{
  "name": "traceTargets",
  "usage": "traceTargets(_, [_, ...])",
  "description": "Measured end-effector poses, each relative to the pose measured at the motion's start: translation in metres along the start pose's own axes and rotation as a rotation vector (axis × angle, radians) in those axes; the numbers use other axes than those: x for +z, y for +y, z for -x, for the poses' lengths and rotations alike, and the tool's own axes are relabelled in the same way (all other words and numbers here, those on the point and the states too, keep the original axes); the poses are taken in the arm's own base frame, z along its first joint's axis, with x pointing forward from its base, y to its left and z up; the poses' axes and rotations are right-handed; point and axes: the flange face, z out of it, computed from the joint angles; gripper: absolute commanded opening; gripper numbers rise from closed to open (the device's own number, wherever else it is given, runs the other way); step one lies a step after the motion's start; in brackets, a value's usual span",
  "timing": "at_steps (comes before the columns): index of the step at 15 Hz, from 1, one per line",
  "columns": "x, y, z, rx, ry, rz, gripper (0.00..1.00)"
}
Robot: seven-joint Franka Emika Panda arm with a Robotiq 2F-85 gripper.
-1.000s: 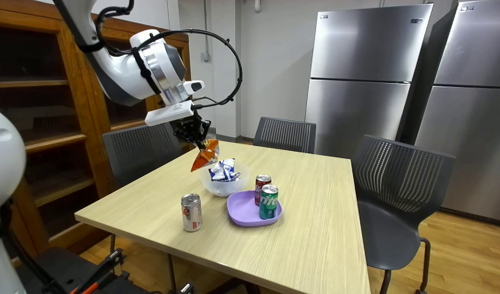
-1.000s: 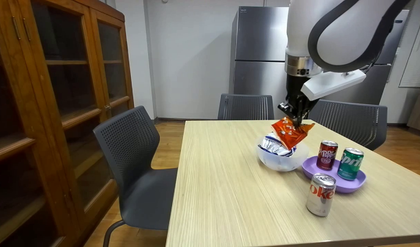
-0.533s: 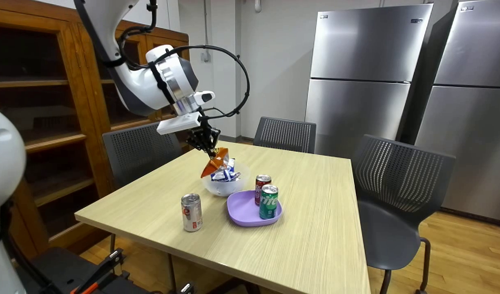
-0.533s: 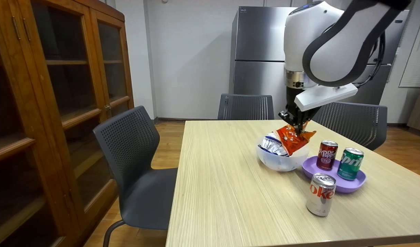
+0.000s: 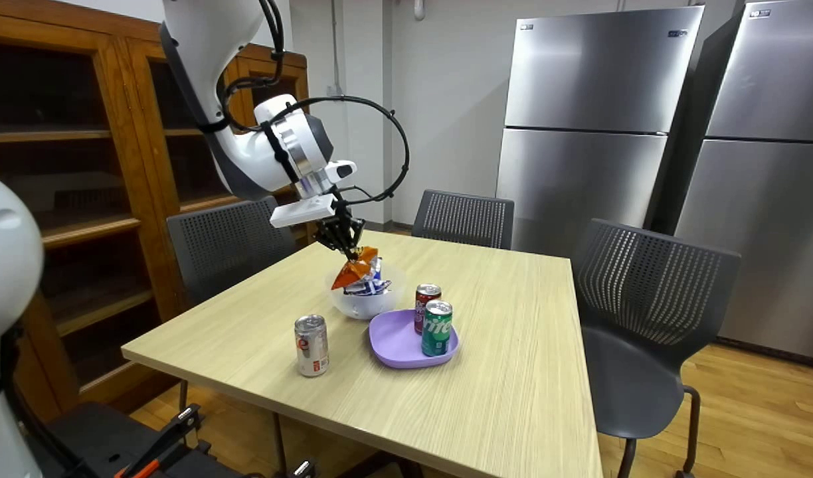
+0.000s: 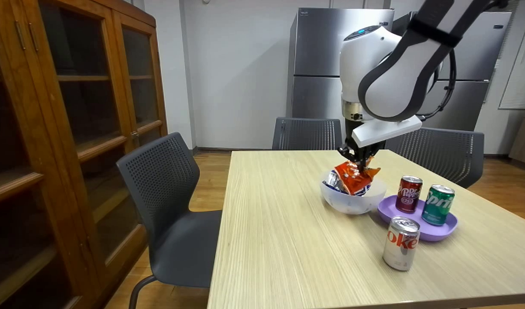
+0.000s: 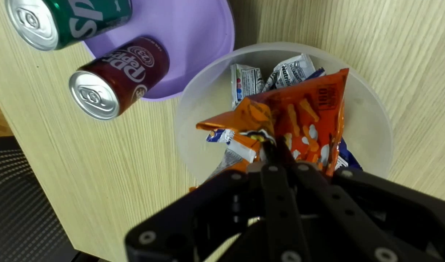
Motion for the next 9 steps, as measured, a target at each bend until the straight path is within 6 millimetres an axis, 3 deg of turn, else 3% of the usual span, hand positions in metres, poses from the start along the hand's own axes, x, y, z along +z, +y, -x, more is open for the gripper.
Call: traceTargets(9, [0.032, -0.024, -0.022, -0.023, -0.003, 0.009, 0.00])
